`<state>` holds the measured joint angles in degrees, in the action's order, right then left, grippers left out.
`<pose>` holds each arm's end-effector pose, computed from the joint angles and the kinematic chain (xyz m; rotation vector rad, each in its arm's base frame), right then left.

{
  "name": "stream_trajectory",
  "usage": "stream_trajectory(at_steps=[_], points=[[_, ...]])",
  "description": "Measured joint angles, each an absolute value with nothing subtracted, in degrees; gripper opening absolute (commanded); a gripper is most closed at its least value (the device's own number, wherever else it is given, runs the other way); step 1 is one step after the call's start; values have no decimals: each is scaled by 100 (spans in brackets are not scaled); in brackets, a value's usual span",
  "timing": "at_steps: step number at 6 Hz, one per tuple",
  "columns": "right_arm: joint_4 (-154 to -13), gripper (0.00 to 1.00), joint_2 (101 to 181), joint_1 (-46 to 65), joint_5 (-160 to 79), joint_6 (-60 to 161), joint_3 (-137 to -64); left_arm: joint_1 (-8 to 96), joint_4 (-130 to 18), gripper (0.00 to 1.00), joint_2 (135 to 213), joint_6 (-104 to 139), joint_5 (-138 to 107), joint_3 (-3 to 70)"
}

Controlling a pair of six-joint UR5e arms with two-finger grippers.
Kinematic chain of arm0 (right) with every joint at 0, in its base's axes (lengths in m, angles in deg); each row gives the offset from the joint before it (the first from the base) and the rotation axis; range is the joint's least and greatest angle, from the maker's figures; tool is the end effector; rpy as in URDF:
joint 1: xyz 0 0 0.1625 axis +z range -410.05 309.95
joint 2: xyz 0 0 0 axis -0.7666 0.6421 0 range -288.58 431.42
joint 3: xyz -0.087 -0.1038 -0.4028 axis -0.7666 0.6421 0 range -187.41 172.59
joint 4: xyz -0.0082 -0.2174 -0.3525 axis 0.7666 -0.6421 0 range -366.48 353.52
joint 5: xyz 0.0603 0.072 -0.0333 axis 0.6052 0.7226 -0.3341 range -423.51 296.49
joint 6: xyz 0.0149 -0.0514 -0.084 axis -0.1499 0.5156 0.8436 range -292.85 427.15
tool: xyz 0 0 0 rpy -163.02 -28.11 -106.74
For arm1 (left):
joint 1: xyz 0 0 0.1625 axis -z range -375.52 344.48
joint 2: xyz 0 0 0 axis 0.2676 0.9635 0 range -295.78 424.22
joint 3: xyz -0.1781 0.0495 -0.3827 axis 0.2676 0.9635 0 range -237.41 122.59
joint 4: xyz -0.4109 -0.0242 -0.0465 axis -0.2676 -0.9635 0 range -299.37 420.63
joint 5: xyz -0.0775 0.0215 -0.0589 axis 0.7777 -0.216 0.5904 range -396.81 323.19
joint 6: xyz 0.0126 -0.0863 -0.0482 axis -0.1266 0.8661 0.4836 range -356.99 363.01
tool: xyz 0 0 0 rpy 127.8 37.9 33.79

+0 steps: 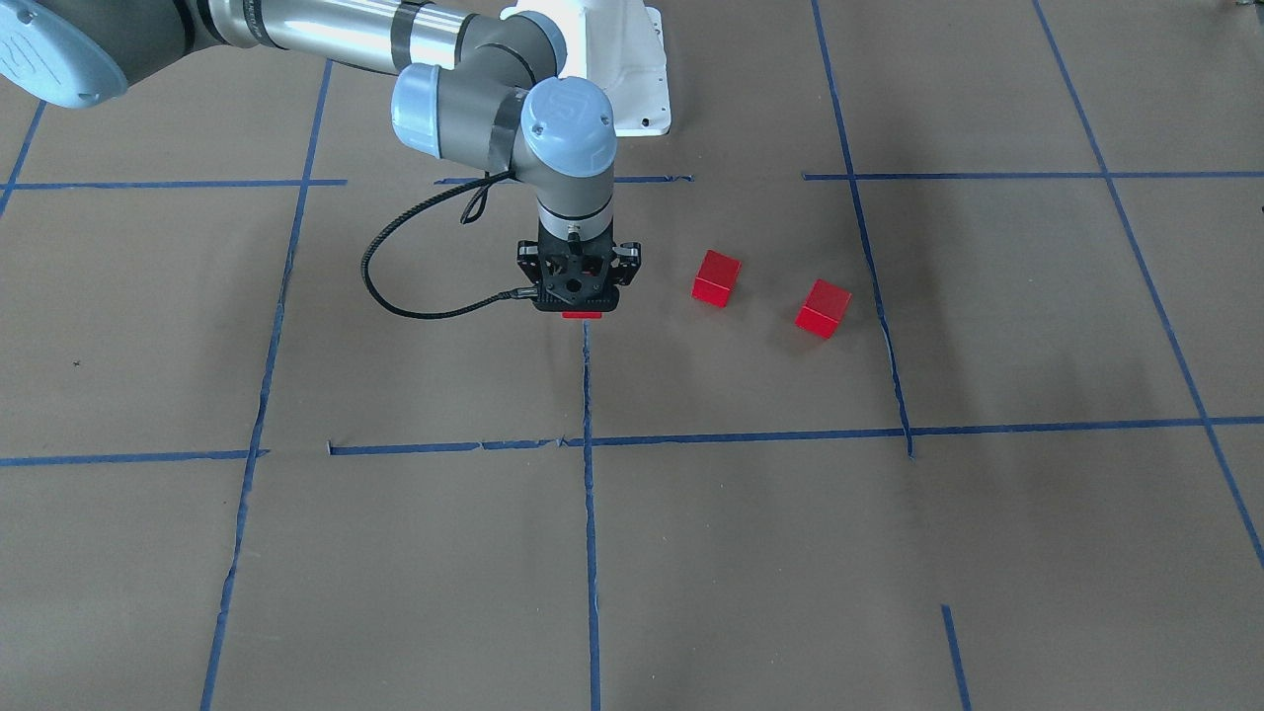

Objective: Form red blocks into L shape at center
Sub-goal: 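Carry the red cube with the right gripper toward the table center, then lower the cube at the center and open the right gripper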

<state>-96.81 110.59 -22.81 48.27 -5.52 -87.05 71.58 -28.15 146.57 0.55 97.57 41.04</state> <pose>-0.6348 -0.4351 0.1830 -0.0748 -0.7777 0.0309 -0.0415 -0.4374 0.6503 -0.0099 0.7748 0.0859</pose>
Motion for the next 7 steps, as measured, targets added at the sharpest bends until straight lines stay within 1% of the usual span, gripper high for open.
stream_trajectory(at_steps=[1, 3, 4, 5, 7], points=[[-9516, 63, 11027, -2336, 4816, -576, -8506, 7158, -2814, 100, 14657, 55, 9757, 4103], [-9442, 63, 11043, -2434, 4805, -545, -8420, 7158, -2814, 100, 14657, 55, 9757, 4099], [-9438, 68, 11055, -2450, 4803, -510, -8417, 7158, -2814, 100, 14657, 55, 9758, 4097], [-9439, 100, 11065, -2451, 4802, -478, -8414, 7158, -2814, 100, 14658, 55, 9757, 4095], [-9477, 100, 11043, -2340, 4817, -443, -8578, 7158, -2824, 100, 14657, 55, 9758, 4088]])
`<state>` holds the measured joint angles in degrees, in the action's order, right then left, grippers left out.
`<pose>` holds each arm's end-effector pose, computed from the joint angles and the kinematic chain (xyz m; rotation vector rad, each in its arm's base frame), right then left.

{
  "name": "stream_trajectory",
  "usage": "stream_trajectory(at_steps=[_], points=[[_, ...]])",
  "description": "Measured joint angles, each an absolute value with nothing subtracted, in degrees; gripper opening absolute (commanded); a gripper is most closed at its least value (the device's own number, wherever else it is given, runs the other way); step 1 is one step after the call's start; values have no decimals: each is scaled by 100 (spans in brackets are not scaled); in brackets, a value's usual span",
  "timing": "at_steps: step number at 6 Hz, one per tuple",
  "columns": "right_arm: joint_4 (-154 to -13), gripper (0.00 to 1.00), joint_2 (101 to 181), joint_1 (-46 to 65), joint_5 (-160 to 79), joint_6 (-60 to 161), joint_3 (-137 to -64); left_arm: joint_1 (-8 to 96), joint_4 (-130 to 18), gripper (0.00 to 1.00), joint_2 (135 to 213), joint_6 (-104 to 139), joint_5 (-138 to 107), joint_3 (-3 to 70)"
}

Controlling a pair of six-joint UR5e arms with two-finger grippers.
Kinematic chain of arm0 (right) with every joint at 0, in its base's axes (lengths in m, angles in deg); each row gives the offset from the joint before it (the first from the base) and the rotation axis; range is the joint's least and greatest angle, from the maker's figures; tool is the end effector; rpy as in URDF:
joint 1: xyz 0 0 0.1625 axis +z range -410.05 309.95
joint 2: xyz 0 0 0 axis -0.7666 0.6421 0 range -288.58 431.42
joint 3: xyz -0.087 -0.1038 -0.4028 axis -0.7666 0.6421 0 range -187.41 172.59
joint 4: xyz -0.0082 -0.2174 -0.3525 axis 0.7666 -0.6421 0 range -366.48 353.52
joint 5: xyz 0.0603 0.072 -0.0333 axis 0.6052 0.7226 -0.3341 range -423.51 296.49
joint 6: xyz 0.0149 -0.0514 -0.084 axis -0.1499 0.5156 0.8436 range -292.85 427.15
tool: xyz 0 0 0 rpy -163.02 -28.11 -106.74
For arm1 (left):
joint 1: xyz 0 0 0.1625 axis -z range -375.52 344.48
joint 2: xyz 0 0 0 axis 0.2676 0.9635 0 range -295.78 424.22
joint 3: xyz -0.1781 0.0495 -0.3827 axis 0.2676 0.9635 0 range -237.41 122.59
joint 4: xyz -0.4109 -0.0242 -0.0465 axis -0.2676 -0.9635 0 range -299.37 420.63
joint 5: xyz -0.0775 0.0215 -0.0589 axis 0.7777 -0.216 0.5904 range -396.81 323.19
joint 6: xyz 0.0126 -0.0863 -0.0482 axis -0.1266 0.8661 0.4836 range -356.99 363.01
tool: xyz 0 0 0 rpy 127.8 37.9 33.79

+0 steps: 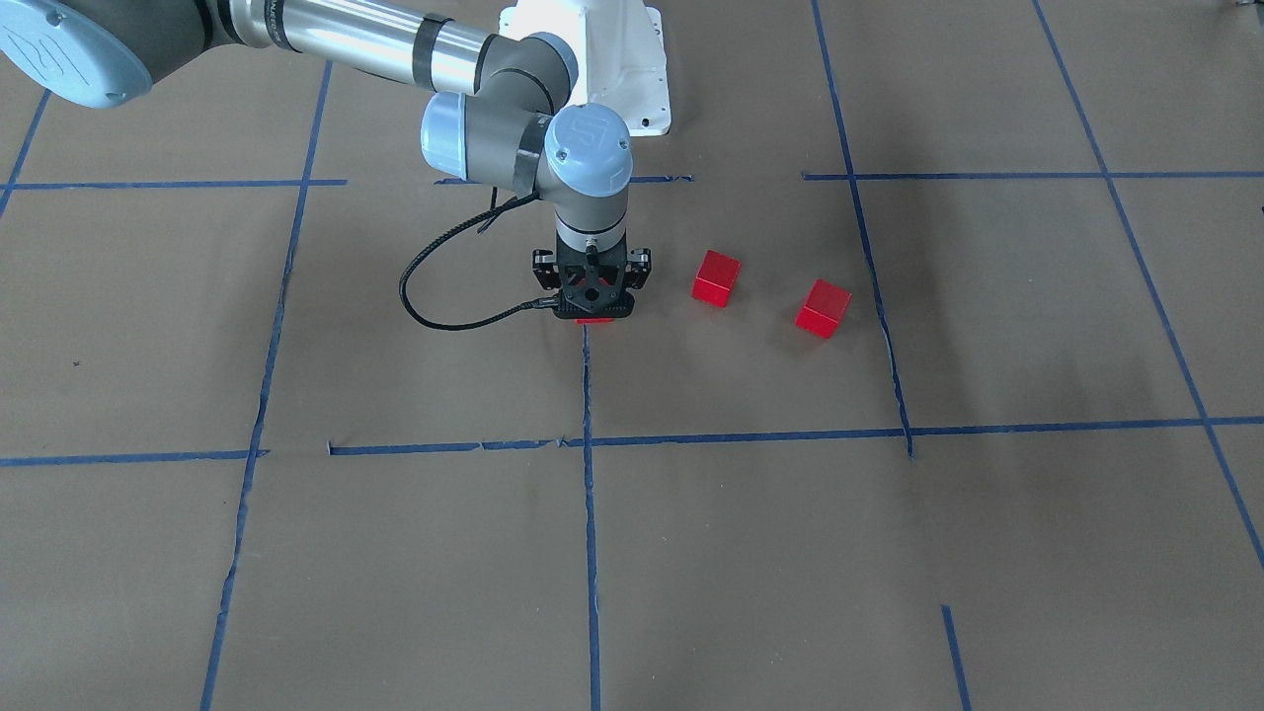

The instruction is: Form red blocks into L shape at center

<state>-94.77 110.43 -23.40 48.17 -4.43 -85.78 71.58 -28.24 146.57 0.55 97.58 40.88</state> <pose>-0.6443 -0.4313 0.1857 -0.0630 -0.7919 0.0003 -0.0415 -0.4374 0.6515 -0.0111 0.7750 0.0855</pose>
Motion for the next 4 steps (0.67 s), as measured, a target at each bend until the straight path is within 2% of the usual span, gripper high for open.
stream_trajectory(at_steps=[2, 4], points=[[-9832, 100, 11041, -1986, 4860, -406, -9201, 7148, -2838, 100, 14659, 55, 9757, 4091], [-10052, 100, 11250, -1067, 5468, 294, -9542, 7058, -2840, 100, 14683, 55, 9755, 4146]])
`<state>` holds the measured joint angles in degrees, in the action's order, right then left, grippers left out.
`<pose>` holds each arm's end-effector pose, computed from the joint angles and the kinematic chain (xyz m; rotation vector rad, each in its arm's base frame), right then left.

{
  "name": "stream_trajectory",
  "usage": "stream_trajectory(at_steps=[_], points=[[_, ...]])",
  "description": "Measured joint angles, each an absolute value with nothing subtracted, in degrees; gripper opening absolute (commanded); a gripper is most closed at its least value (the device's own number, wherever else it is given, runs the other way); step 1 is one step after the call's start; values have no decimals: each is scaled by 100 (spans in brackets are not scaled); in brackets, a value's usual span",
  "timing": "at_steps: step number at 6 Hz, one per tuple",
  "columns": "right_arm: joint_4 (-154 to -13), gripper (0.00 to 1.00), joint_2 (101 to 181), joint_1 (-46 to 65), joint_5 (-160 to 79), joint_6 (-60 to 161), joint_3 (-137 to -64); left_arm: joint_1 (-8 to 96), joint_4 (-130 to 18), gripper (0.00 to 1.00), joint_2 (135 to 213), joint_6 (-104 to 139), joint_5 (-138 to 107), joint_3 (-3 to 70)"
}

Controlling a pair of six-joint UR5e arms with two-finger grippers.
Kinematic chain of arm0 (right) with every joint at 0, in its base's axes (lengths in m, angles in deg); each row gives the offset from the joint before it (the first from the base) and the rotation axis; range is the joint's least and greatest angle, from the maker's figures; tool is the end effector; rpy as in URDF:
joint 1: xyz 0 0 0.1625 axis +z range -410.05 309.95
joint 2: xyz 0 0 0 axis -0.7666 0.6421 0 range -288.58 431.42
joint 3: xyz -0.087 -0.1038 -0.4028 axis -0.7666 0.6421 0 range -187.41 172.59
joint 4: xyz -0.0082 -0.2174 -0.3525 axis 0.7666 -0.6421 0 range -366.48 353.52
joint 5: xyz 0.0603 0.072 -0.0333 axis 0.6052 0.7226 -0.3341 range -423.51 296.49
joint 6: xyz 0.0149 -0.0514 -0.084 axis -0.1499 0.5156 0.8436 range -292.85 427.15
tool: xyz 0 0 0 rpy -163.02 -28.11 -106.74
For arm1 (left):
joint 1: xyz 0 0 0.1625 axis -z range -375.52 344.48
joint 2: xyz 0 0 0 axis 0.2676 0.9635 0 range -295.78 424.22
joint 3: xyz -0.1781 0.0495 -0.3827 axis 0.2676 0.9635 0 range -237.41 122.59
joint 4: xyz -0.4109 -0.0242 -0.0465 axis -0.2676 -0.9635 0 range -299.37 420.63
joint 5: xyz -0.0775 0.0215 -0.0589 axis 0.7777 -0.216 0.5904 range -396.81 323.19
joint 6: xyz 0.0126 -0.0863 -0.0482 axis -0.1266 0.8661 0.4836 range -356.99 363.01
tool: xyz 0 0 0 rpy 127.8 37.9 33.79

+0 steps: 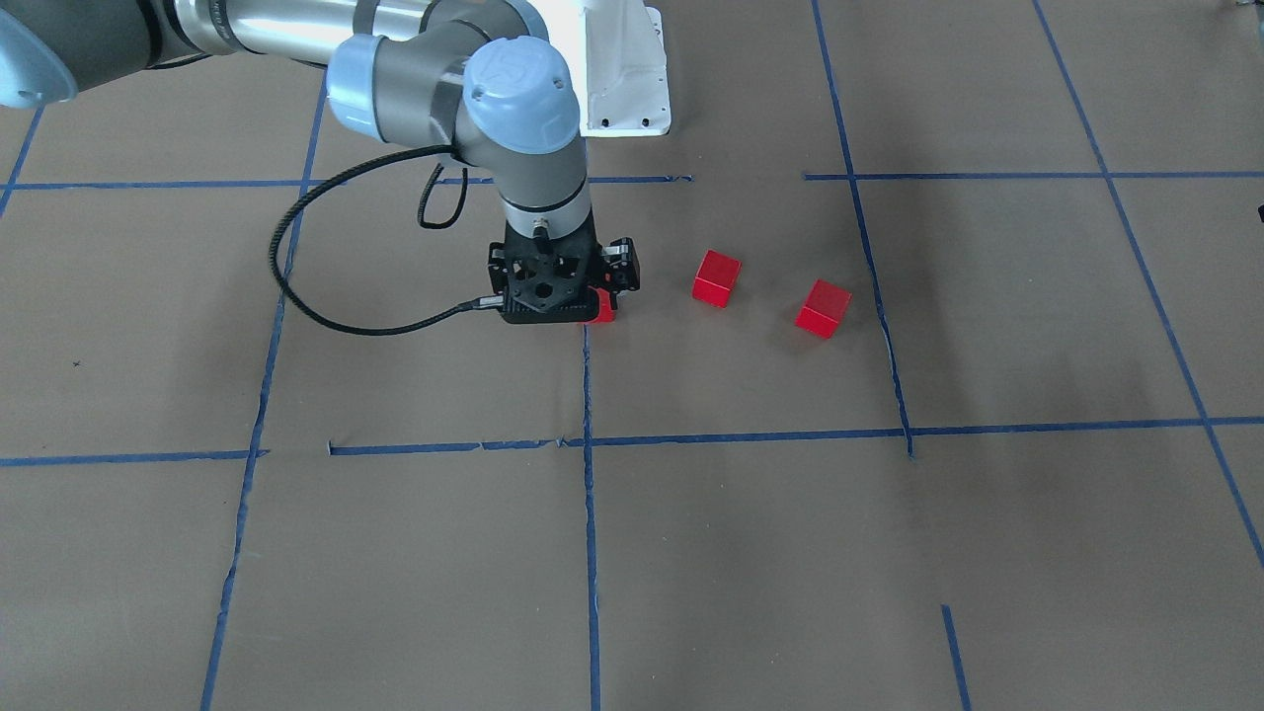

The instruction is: Form red blocks into L shape at center

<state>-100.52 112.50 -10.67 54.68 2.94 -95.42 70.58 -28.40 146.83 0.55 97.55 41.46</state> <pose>-0.5025 -0.5240 0.1519 -0.0002 -0.8687 0.0379 -0.0337 -0.4411 0.6443 -0.0013 0.7747 0.1088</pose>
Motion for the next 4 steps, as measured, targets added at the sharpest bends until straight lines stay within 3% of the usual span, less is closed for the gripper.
stream_trajectory(at_steps=[4], points=[[-10098, 100, 13139, 1364, 6640, 4190, -9892, 6987, -2935, 100, 15215, 106, 9736, 4188]])
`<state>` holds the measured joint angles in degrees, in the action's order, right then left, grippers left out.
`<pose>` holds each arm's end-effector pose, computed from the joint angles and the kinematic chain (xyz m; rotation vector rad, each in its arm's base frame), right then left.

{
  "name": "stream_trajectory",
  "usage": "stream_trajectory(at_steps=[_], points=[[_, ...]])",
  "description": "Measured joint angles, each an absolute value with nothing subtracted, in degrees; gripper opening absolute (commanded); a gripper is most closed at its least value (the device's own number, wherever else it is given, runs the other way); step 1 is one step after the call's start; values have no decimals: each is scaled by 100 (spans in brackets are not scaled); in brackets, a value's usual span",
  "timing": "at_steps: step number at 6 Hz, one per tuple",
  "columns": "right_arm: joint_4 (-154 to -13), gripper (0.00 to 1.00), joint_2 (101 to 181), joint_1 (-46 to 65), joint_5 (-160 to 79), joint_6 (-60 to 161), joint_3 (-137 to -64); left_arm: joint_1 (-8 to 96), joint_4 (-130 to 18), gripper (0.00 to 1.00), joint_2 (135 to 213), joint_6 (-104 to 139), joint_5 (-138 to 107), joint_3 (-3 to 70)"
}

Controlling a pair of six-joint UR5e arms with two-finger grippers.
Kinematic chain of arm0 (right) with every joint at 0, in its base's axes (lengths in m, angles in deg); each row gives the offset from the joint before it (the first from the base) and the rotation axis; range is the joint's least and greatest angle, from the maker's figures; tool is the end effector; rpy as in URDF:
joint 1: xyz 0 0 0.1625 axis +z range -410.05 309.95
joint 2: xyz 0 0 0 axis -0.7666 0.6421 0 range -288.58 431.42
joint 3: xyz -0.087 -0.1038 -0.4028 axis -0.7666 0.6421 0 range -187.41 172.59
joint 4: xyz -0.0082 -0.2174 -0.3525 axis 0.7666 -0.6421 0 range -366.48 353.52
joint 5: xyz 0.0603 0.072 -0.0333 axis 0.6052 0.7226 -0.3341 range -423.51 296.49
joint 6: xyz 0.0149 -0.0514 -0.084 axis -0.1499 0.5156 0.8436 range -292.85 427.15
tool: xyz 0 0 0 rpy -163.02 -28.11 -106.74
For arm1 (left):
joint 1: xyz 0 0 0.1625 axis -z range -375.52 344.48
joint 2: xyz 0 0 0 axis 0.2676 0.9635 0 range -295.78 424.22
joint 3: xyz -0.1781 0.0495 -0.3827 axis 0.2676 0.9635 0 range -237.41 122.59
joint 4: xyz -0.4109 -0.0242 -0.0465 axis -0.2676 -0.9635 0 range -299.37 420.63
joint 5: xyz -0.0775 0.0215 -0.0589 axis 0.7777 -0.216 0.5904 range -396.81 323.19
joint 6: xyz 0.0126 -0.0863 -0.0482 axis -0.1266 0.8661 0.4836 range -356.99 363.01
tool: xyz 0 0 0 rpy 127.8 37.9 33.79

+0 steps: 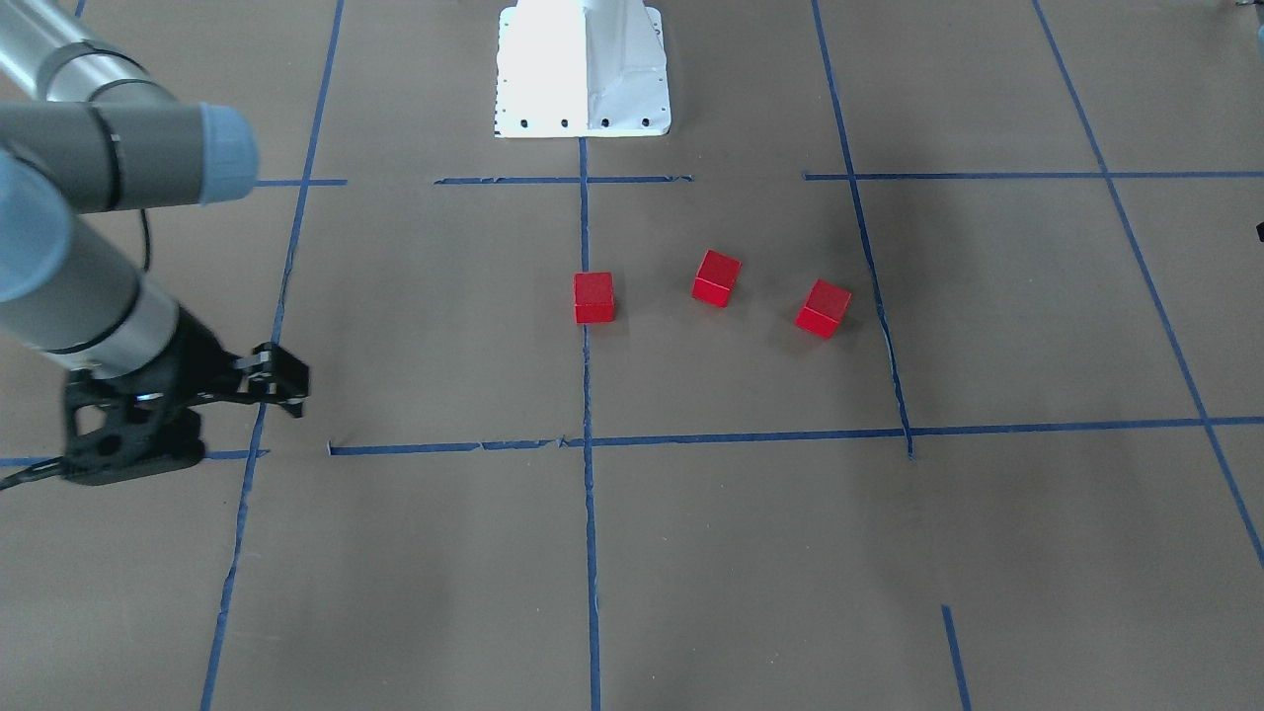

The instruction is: Form red blocks into L shape at center

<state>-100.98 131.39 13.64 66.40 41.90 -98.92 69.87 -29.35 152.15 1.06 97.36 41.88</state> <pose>-0.2349 -0.6317 0.3481 0.1102 -0.8123 -0.1818 -0.0249 -0.4852 0.5964 0.1016 0.7732 0.1570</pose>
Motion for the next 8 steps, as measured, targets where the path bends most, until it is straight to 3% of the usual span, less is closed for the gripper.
stream_trajectory(at_steps=[5, 8], points=[[-10798, 100, 16473, 3801, 6854, 8350, -11182, 6593, -3219, 100, 15764, 131, 9775, 4492], [-10799, 100, 17072, 4182, 6903, 8460, -11217, 5191, -3225, 100, 16331, 1823, 9670, 5394]])
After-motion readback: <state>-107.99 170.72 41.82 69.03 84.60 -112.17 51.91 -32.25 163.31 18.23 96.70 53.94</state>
